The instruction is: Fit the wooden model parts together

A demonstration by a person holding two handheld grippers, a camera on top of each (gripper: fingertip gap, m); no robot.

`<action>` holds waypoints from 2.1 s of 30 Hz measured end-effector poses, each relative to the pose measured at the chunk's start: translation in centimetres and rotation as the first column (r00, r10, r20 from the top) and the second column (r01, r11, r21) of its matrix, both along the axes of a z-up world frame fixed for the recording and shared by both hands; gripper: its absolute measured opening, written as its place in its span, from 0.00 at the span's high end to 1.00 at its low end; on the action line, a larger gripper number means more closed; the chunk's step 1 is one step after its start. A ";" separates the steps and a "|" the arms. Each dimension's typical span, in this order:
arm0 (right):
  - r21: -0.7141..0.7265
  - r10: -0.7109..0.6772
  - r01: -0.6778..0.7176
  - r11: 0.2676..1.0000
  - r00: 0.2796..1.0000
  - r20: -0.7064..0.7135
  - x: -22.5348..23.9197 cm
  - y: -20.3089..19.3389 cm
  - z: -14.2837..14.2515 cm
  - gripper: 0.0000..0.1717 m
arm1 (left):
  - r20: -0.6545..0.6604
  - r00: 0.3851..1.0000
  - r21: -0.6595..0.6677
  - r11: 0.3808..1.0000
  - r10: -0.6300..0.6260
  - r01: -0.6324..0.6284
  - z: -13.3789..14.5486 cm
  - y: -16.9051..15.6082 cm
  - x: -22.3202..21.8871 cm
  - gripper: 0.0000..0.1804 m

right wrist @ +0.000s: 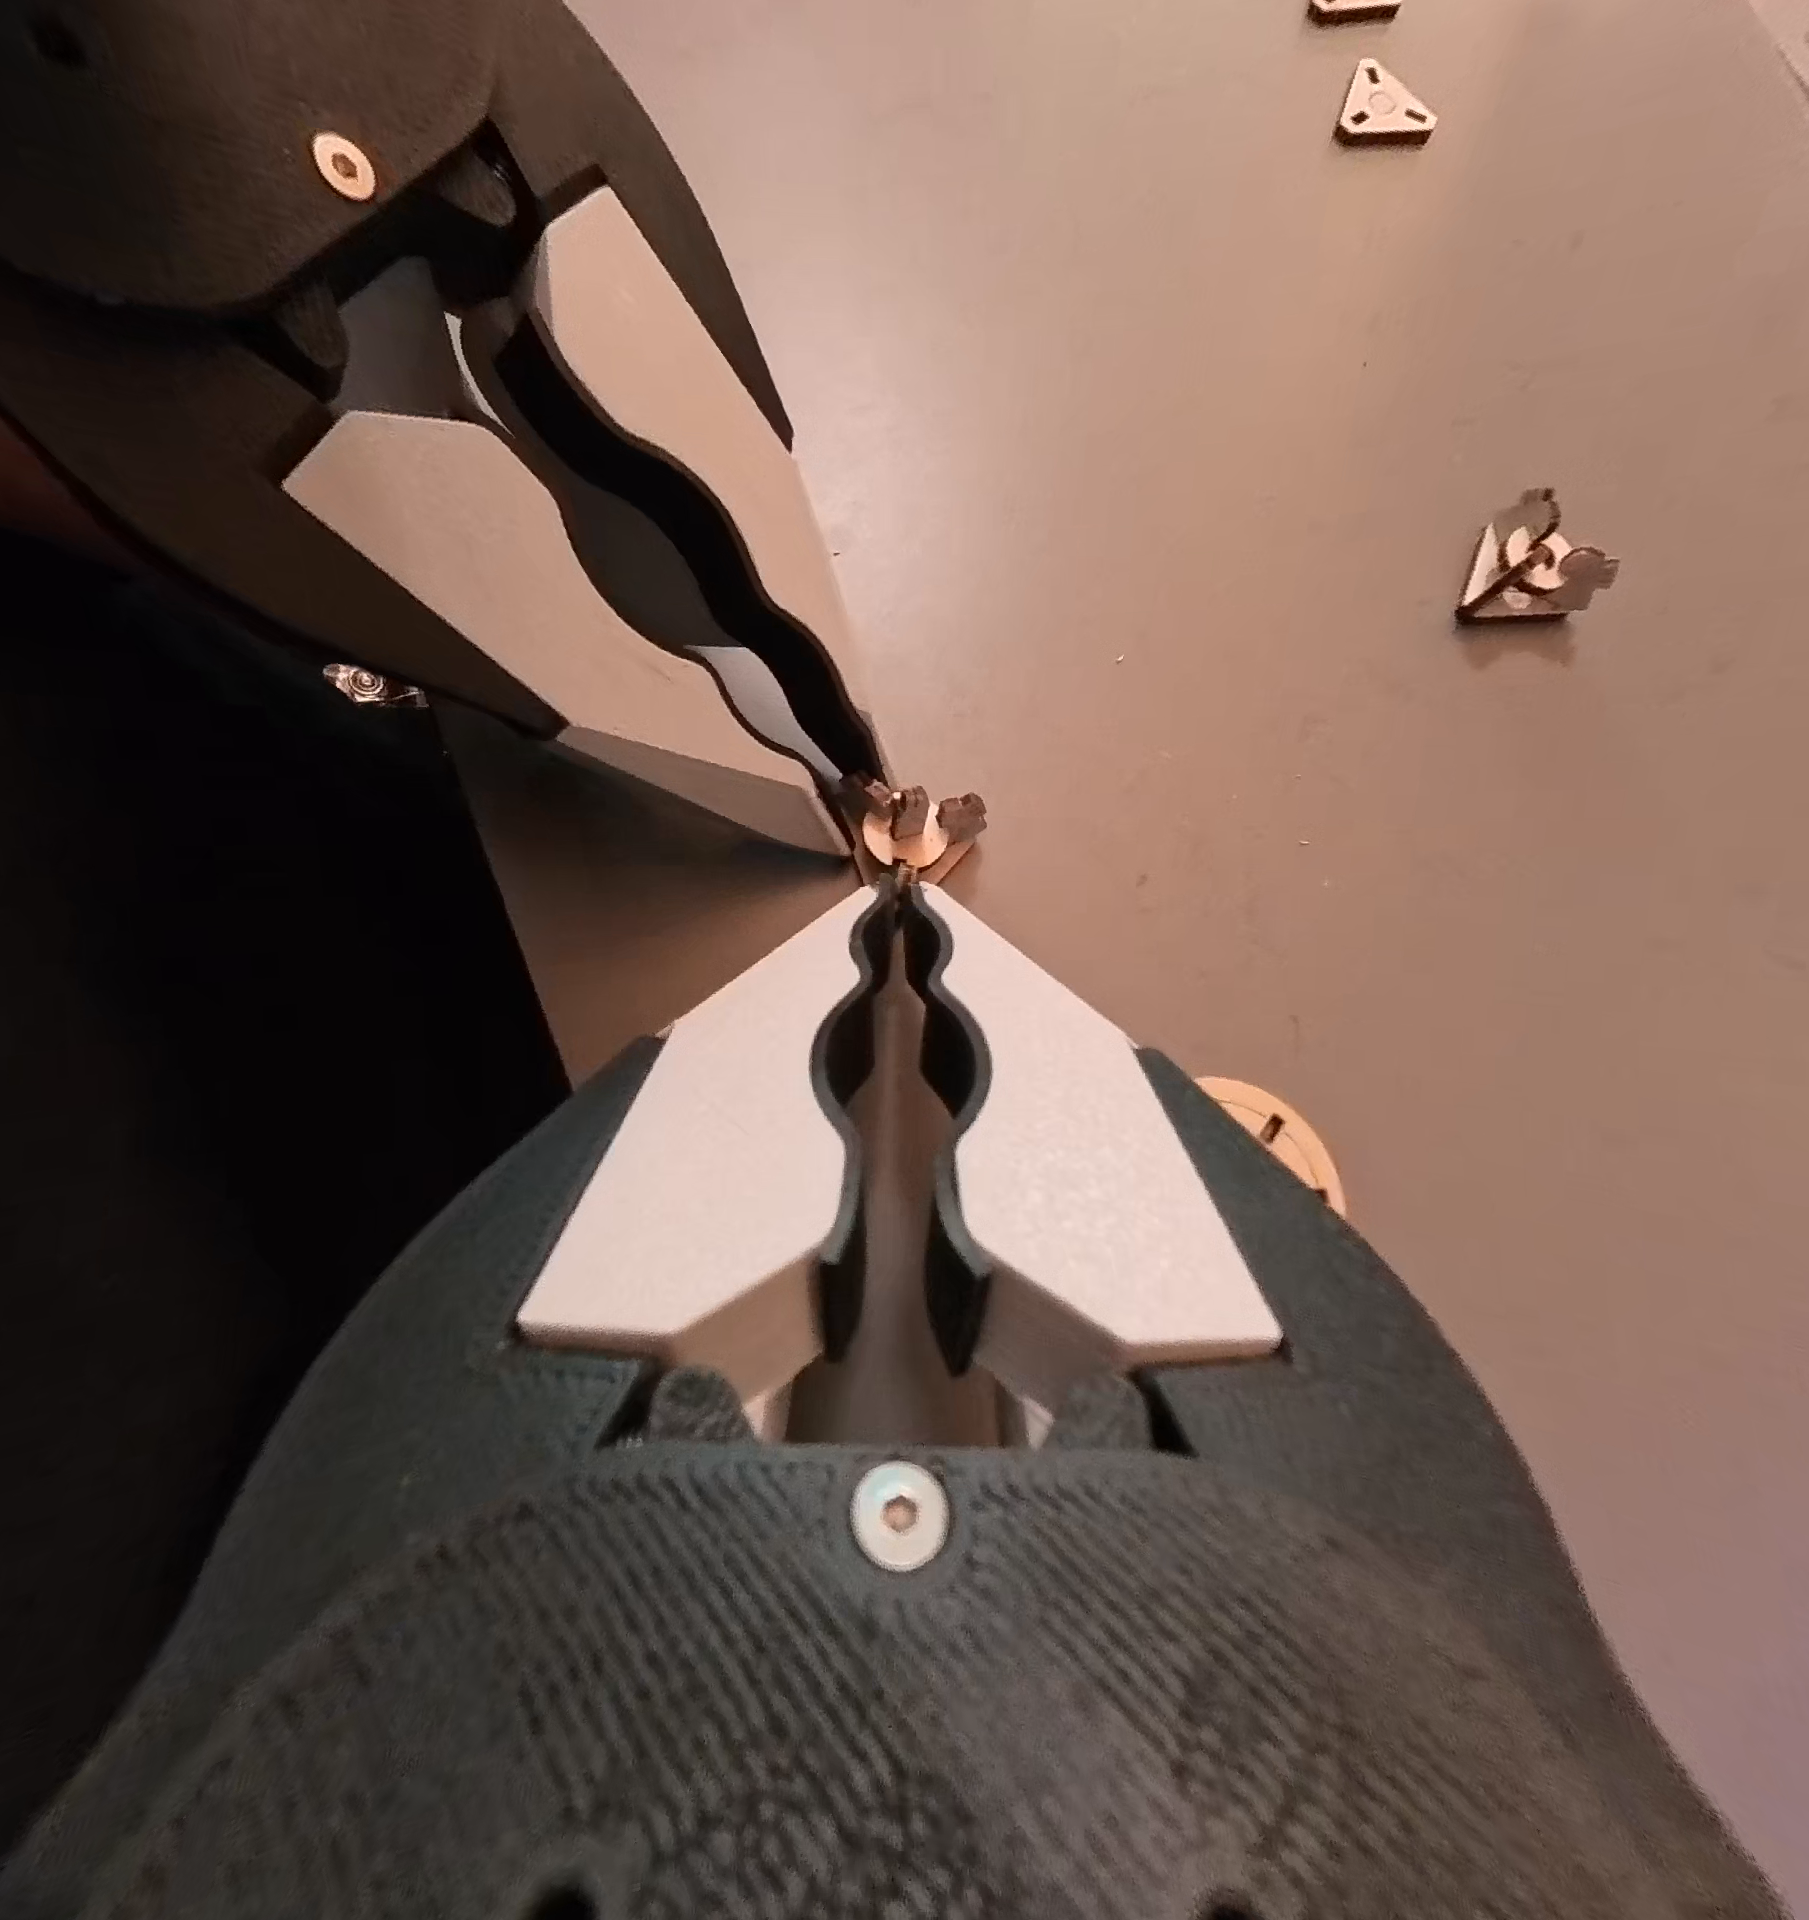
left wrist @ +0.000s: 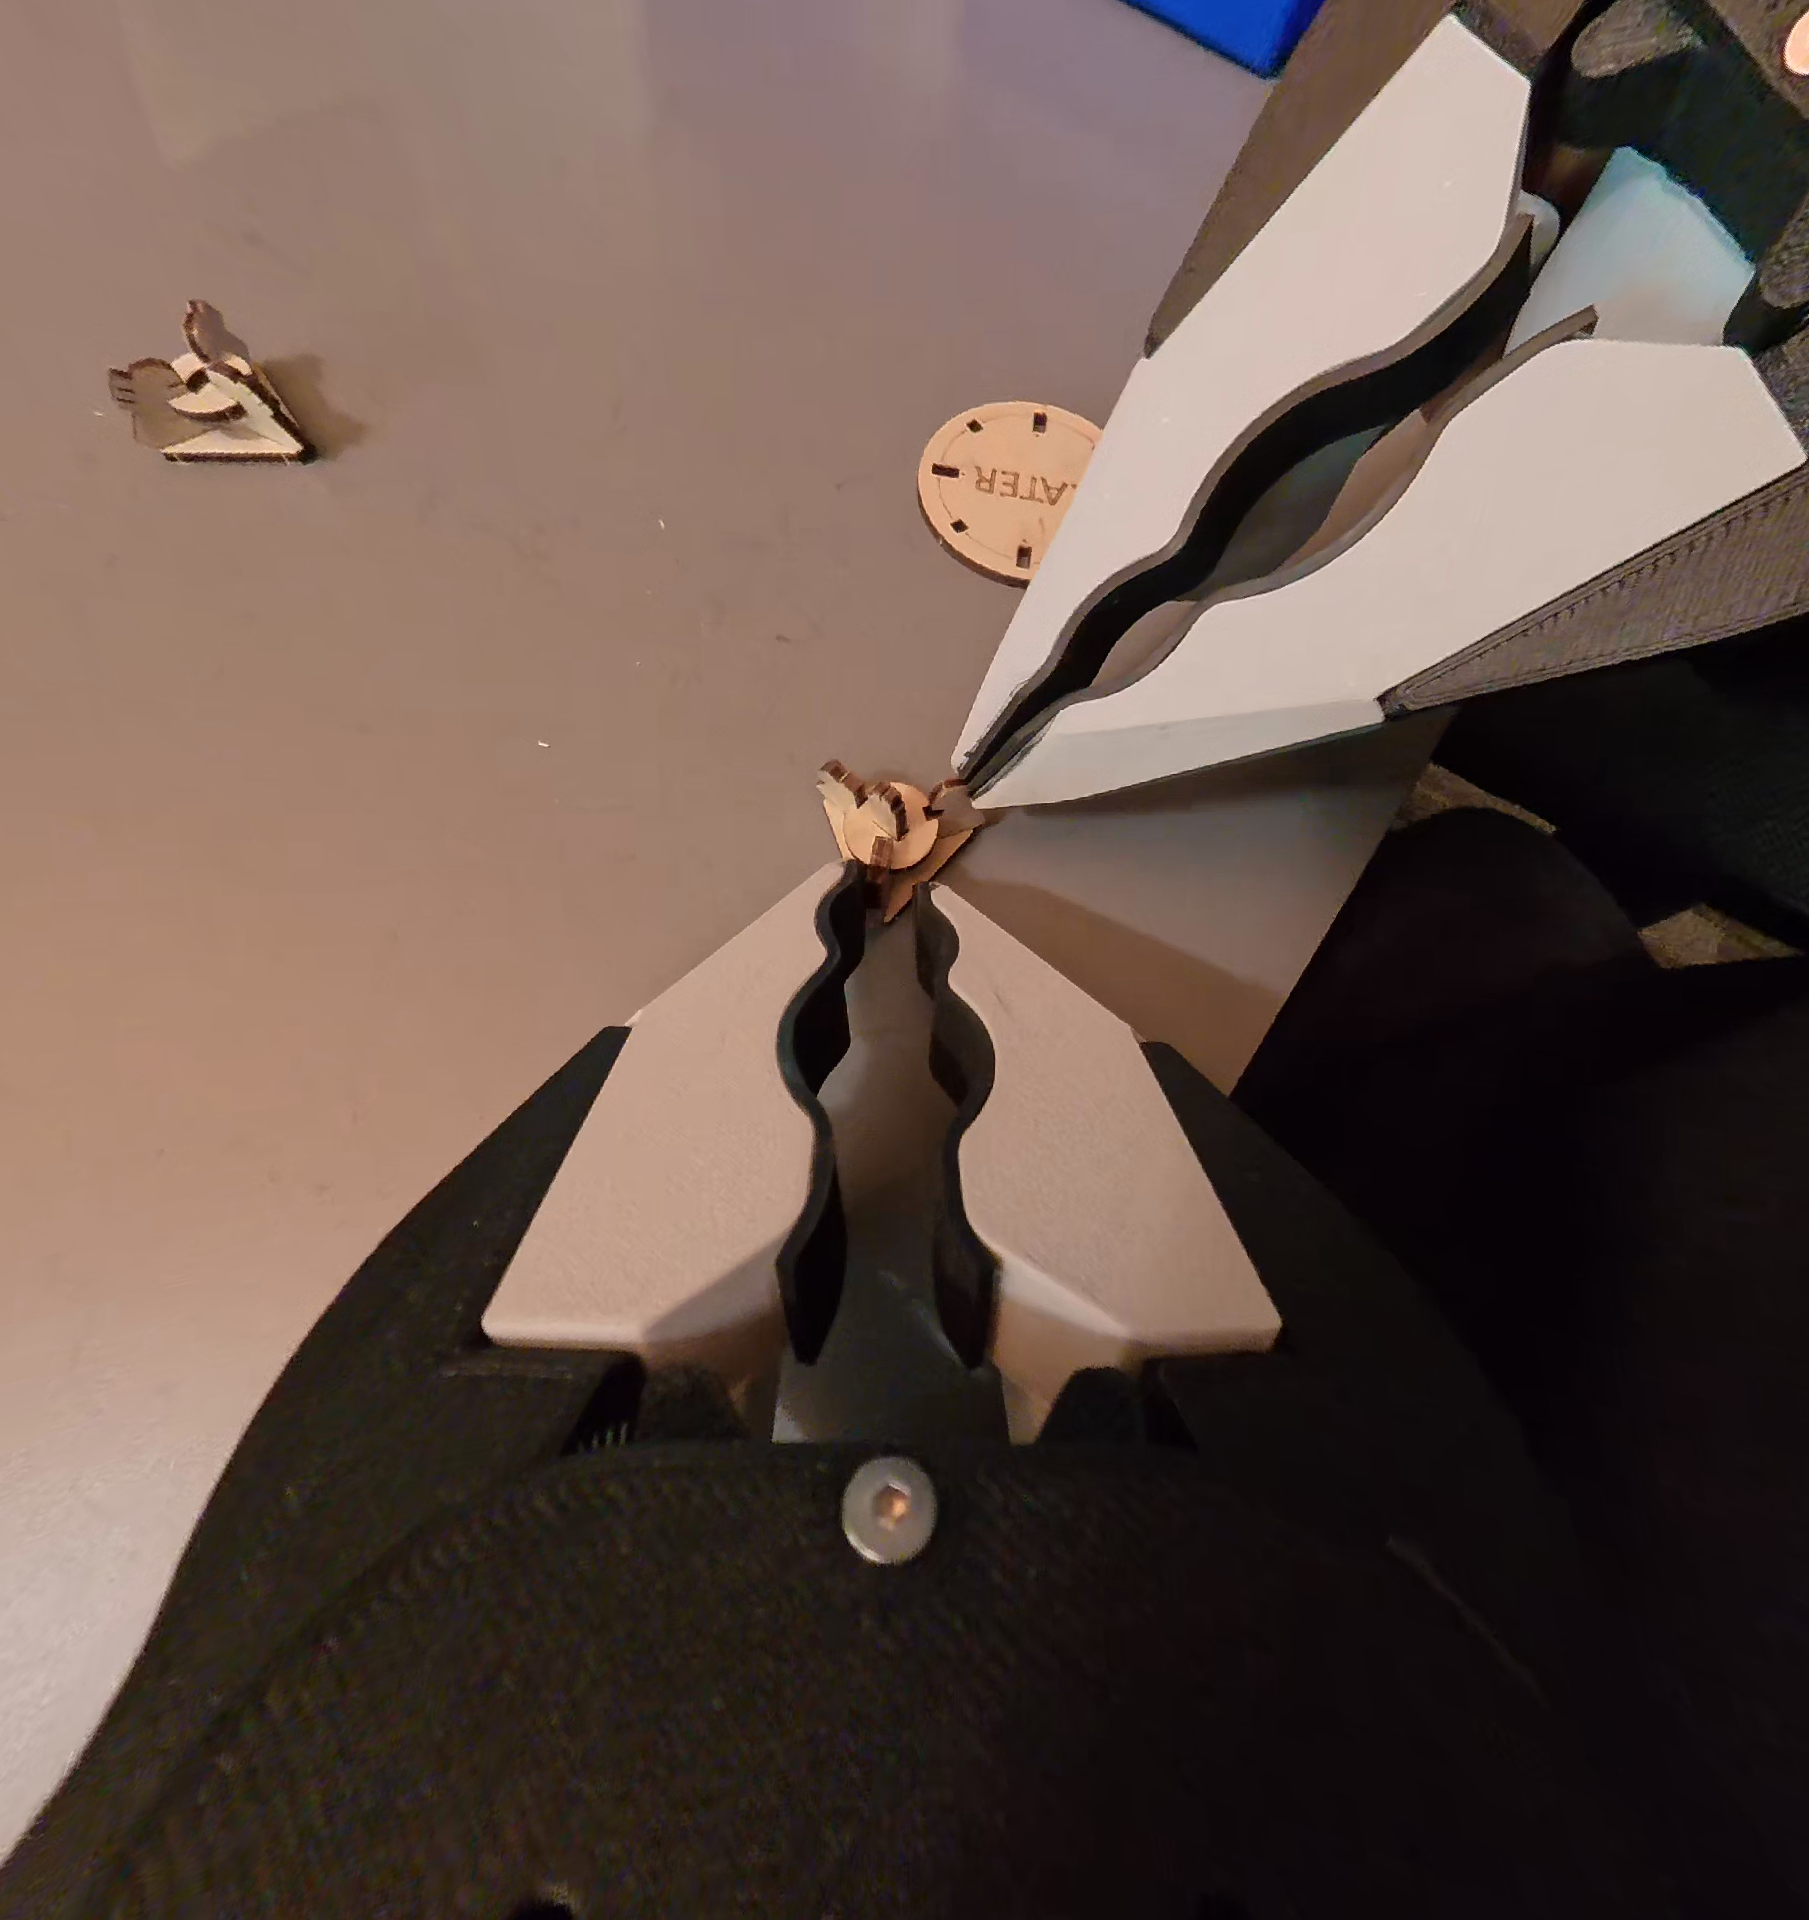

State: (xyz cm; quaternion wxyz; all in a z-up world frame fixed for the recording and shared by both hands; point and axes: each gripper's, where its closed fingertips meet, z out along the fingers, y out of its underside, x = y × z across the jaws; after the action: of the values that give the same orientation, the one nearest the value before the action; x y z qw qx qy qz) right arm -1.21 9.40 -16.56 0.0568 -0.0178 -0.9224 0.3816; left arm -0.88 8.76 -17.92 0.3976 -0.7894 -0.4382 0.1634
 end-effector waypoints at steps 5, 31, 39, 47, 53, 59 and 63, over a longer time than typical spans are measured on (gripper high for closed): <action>0.016 0.033 -0.033 0.999 0.999 -0.004 0.1 -0.1 0.0 1.00 | -0.001 1.000 0.004 1.000 0.001 -0.001 0.0 0.0 0.0 0.96; -0.124 0.073 -0.101 0.987 0.974 -0.214 -0.3 -0.1 1.9 0.80 | 0.045 0.999 0.102 0.994 0.021 -0.026 0.4 -0.6 0.0 0.97; -0.051 0.353 -0.440 0.896 0.779 -0.518 2.2 -0.5 3.2 0.72 | 0.238 0.956 0.600 0.800 -0.170 -0.008 4.3 -0.5 1.8 0.98; -0.037 0.480 -0.594 0.804 0.683 -0.551 4.1 -1.2 4.8 0.80 | 0.294 0.901 0.717 0.697 -0.318 0.012 5.4 -0.3 3.6 0.98; -0.001 0.508 -0.610 0.792 0.661 -0.553 4.2 -1.4 4.4 0.84 | 0.283 0.883 0.756 0.654 -0.376 0.036 5.9 0.0 4.2 0.98; -0.009 0.508 -0.618 0.786 0.655 -0.560 4.2 -1.4 4.6 0.89 | 0.282 0.880 0.769 0.638 -0.382 0.031 5.9 -0.2 4.2 0.98; -0.041 0.483 -0.598 0.800 0.683 -0.548 3.8 -1.4 5.0 0.90 | 0.232 0.883 0.803 0.592 -0.409 0.063 7.0 -0.2 4.4 0.87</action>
State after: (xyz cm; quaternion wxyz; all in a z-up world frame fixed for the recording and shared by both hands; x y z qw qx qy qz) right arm 2.60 8.01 -11.59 0.1811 0.3525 -0.7888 0.4698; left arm 3.47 8.58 -10.95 0.6200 -0.6073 -0.4239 -0.2589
